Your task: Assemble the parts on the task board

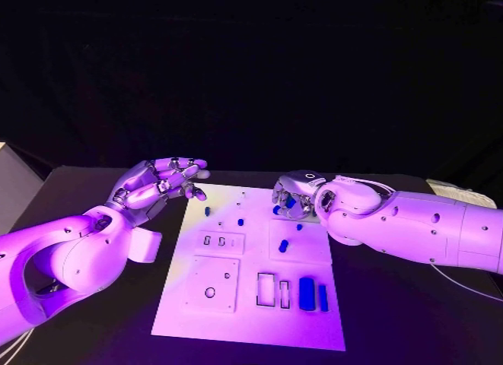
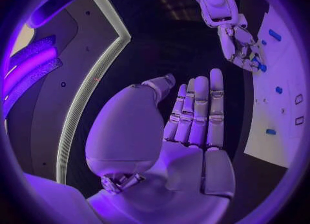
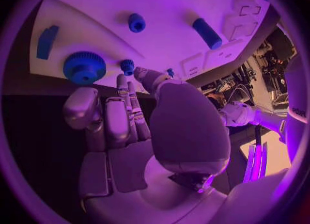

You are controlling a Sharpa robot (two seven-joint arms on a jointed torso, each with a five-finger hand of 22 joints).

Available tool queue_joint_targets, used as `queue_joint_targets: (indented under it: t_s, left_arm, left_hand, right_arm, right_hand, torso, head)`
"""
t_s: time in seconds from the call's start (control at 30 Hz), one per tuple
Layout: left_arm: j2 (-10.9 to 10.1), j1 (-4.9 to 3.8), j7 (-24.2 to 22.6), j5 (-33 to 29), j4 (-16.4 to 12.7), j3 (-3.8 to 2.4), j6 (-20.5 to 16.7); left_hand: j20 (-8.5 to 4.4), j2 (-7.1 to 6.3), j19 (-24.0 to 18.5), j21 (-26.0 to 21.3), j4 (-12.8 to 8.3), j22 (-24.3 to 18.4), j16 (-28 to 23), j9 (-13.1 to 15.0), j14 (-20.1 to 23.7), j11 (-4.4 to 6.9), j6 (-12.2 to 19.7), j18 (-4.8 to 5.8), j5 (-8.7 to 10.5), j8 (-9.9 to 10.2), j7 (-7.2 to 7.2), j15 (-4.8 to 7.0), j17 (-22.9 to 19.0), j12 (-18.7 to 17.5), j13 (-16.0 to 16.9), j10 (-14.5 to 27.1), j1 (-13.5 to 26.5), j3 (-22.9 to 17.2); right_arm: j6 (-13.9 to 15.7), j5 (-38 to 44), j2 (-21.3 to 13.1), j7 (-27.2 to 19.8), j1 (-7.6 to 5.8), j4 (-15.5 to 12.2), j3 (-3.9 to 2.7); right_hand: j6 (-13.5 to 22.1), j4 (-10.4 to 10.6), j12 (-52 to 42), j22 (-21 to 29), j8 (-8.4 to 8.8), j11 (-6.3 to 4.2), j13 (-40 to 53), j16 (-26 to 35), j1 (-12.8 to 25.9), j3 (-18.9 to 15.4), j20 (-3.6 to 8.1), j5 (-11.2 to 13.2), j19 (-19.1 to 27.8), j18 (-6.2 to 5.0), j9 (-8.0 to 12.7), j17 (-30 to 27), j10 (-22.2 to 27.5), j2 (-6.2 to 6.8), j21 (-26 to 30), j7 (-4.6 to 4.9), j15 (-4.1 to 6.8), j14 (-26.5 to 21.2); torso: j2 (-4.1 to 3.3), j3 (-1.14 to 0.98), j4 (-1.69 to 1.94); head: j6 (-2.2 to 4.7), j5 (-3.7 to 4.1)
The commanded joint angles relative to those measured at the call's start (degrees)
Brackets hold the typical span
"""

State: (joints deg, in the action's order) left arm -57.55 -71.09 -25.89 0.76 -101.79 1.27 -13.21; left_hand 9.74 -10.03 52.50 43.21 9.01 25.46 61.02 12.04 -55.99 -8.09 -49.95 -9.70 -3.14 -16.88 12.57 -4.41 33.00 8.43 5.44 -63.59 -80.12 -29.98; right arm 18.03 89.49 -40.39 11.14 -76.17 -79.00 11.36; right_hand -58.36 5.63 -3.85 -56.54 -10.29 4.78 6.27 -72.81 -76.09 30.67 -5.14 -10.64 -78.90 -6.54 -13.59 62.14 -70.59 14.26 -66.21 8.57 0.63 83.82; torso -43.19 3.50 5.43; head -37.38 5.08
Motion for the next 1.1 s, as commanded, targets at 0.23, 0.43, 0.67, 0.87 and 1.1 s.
queue_joint_targets:
  t_s: [0.23, 0.43, 0.67, 0.87, 1.1]
  left_arm:
    - [0.0, -0.17, 0.0, -0.4, -0.1, -0.08, 1.0]
    - [0.0, -0.17, 0.2, -0.4, 0.1, -0.08, 1.1]
    - [0.2, -0.18, 0.4, -0.4, 0.5, -0.09, 1.3]
    - [0.3, -0.18, 0.6, -0.4, 0.9, -0.08, 1.3]
    - [0.3, -0.18, 0.8, -0.4, 0.9, -0.08, 1.3]
  left_hand:
    - [0.06, 0.02, -0.5, 0.3, 0.3, 0.1, 0.5, 0.1, 0.2, -0.27, 0.6, -0.57, 0.02, -0.2, -0.06, -0.05, 0.1, 0.3, 0.1, 0.2, 0.6, 0.0]
    - [0.07, 0.0, -0.5, 0.4, 0.3, 0.2, 0.6, 0.1, 0.2, -0.27, 0.6, -0.57, 0.02, -0.2, -0.05, -0.06, 0.1, 0.3, 0.1, 0.2, 0.6, 0.1]
    - [0.08, 0.0, -0.6, 0.5, 0.3, 0.2, 0.6, 0.1, 0.2, -0.28, 0.6, -0.57, 0.03, -0.2, -0.05, -0.06, 0.1, 0.4, 0.1, 0.3, 0.7, 0.1]
    - [0.09, 0.02, -0.6, 0.5, 0.4, 0.3, 0.7, 0.1, 0.3, -0.29, 0.6, -0.58, 0.03, -0.3, -0.05, -0.07, 0.1, 0.4, 0.2, 0.3, 0.7, 0.1]
    - [0.1, 0.05, -0.6, 0.6, 0.4, 0.3, 0.7, 0.2, 0.3, -0.28, 0.7, -0.58, 0.03, -0.3, -0.06, -0.07, 0.1, 0.4, 0.2, 0.3, 0.7, 0.1]
  right_arm:
    - [-1.9, 3.1, 0.4, 1.5, 0.19, 0.2, 0.04]
    - [-1.3, 3.4, 0.6, 1.6, 0.26, 0.3, 0.04]
    - [0.1, 3.3, 0.7, 1.7, 0.34, 0.2, 0.05]
    - [2.4, 2.8, 0.5, 1.8, 0.4, -0.1, 0.05]
    - [5.7, 2.1, 0.3, 2.3, 0.52, -0.5, 0.05]
  right_hand:
    - [0.2, 0.8, 0.3, 0.3, 0.1, -0.05, 0.1, -0.3, 0.3, -0.1, -0.18, 0.4, -0.2, 0.59, -0.2, -0.2, 1.0, 0.92, 0.2, 0.04, -0.37, 1.8]
    - [-0.3, 1.2, 0.1, 0.6, -0.25, -0.2, 0.2, -0.1, 0.3, 0.0, -0.2, 0.2, 0.0, 0.48, -0.5, -0.8, 0.7, 0.61, 0.5, -0.16, -0.31, 1.5]
    - [-1.2, 2.1, -0.1, 0.0, -0.79, -0.37, 0.6, -0.6, 0.6, 0.2, -0.14, 0.1, 0.0, 0.54, -1.1, -0.4, 0.1, -0.15, 0.1, -0.29, -0.18, 1.4]
    - [-2.7, 2.6, -0.5, -1.7, -1.79, -0.92, 1.3, -1.4, 0.1, 0.7, 0.08, -0.1, -0.5, 0.76, -2.0, 0.2, -1.4, -1.26, -1.0, -0.87, 0.22, 1.5]
    - [-4.6, 1.2, -1.4, -3.2, -4.21, -2.3, 3.0, -1.9, -2.5, 2.4, 1.06, 2.7, -0.8, 0.95, -4.4, 0.3, -4.7, -4.36, -2.0, -2.27, 1.33, 1.4]
  torso:
    - [-0.68, 0.07, 0.2]
    - [-0.87, 0.08, 0.23]
    - [-1.1, 0.14, 0.28]
    - [-1.27, 0.17, 0.25]
    - [-1.48, 0.15, 0.31]
  head:
    - [0.31, 0.03]
    - [0.39, -0.03]
    - [0.45, -0.06]
    - [0.45, 0.07]
    - [0.59, 0.16]
